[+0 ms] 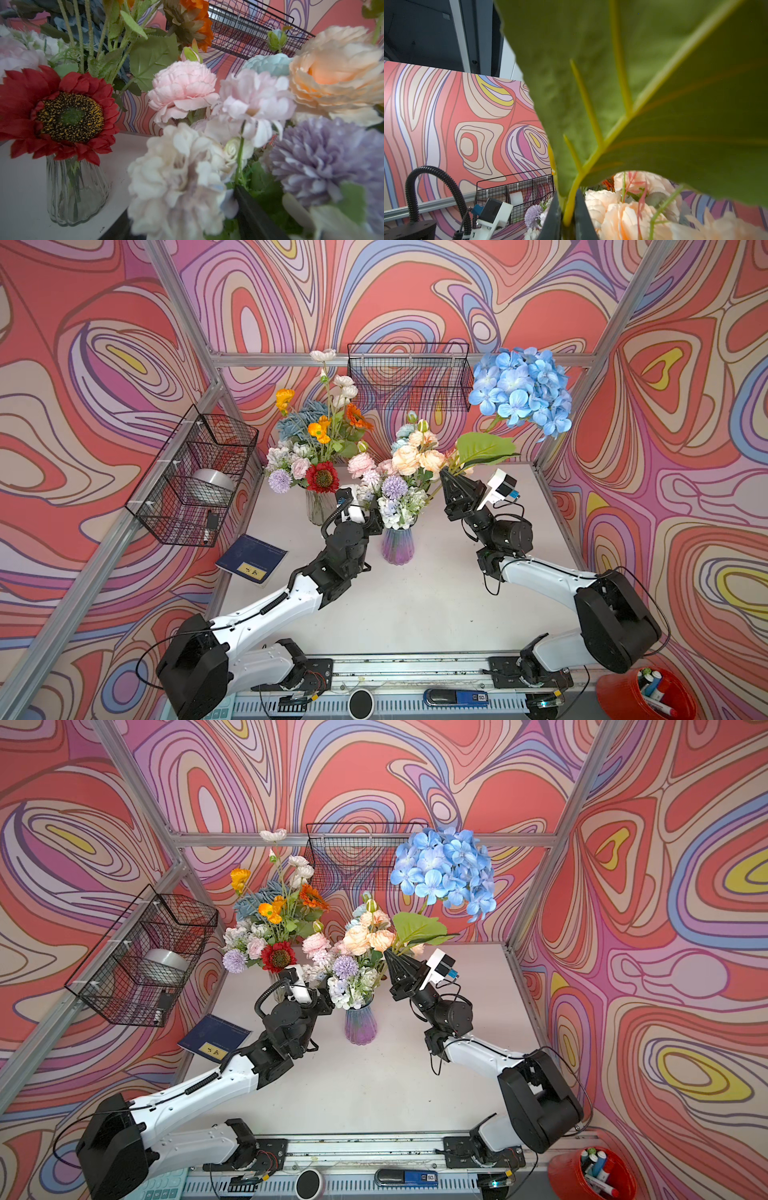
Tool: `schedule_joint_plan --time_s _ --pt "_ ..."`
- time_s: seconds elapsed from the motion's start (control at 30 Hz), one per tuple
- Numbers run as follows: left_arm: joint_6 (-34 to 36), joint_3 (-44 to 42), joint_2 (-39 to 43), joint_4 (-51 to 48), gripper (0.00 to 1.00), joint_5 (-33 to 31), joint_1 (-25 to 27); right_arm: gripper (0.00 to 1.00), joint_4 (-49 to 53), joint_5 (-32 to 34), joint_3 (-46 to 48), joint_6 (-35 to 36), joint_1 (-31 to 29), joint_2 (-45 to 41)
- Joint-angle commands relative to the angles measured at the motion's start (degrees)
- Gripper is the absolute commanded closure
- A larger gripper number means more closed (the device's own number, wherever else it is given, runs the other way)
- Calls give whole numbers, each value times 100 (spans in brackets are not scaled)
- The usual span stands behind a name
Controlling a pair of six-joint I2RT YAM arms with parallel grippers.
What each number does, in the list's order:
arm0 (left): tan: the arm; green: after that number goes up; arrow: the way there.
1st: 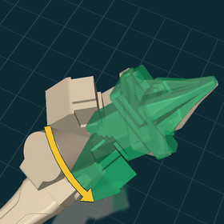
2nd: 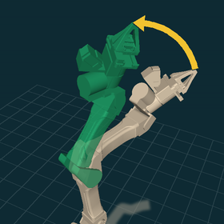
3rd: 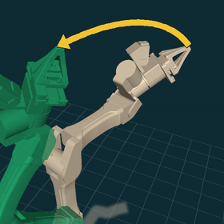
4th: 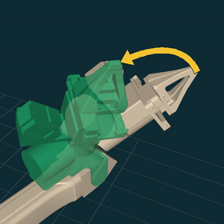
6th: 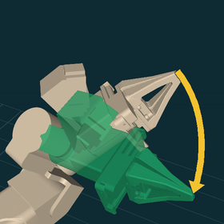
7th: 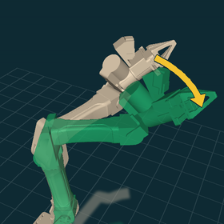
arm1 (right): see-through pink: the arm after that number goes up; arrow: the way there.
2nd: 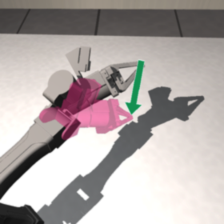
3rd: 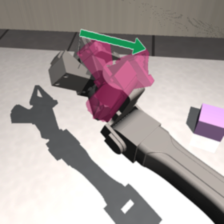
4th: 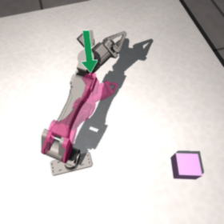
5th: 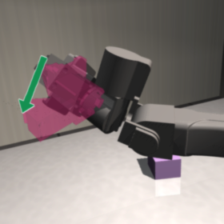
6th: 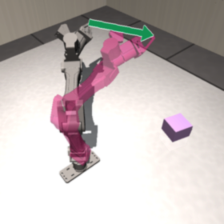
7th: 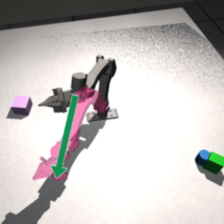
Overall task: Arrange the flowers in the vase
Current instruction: 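Carry the hydrangea to the blue-purple vase and insert its stem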
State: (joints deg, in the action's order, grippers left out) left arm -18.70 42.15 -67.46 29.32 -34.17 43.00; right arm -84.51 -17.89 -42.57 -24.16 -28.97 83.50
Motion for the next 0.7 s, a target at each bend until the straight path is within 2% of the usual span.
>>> schedule_joint_plan --time_s 0.0,0.27,0.67 --pt "-72 92 86 8 35 -136 -56 100 -94 -66 203 -40 -35 122" --pt "-81 83 104 42 35 -116 -56 100 -92 -65 624 50 -67 306" --pt "-74 109 97 25 35 -87 -57 100 -96 -494 843 114 -91 943"
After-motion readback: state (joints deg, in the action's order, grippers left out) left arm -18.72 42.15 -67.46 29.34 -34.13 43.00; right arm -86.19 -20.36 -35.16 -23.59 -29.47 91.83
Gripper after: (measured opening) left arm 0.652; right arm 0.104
